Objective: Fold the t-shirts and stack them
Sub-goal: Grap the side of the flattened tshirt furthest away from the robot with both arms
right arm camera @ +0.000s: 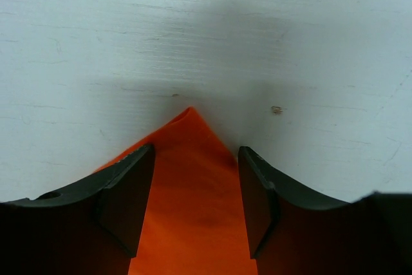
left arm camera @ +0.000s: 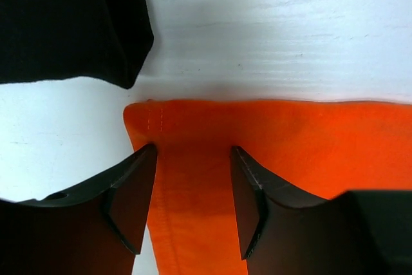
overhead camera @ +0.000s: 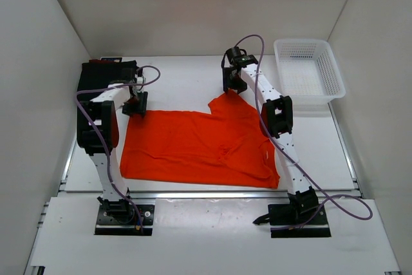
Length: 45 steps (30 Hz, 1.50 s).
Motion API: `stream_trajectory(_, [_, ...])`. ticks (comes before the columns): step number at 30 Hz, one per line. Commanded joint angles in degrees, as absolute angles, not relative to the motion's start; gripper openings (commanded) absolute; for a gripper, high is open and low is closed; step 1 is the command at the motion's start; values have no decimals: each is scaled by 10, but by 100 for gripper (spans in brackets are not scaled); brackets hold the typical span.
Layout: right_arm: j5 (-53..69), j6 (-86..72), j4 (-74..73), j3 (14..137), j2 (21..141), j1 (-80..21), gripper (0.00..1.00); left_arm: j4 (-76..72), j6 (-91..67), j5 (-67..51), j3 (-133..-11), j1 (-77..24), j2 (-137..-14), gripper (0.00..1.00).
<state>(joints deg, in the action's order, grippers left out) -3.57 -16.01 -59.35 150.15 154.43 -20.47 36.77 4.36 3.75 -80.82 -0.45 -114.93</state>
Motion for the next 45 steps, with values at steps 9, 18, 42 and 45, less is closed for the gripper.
stream_trajectory(9, [25,-169,-568,1496,1565,-212,47,355,16,63,-849,26,-1149,61])
stream_trajectory(18, [25,-160,-583,1502,1571,-208,0,360,24,60,-852,29,-1113,62])
stream_trajectory(42, [37,-134,-622,1497,1507,-203,0,390,5,-32,-883,32,-1218,24])
stream_trajectory(45, [43,-132,-630,1482,1485,-195,0,408,16,-61,-877,38,-1211,1])
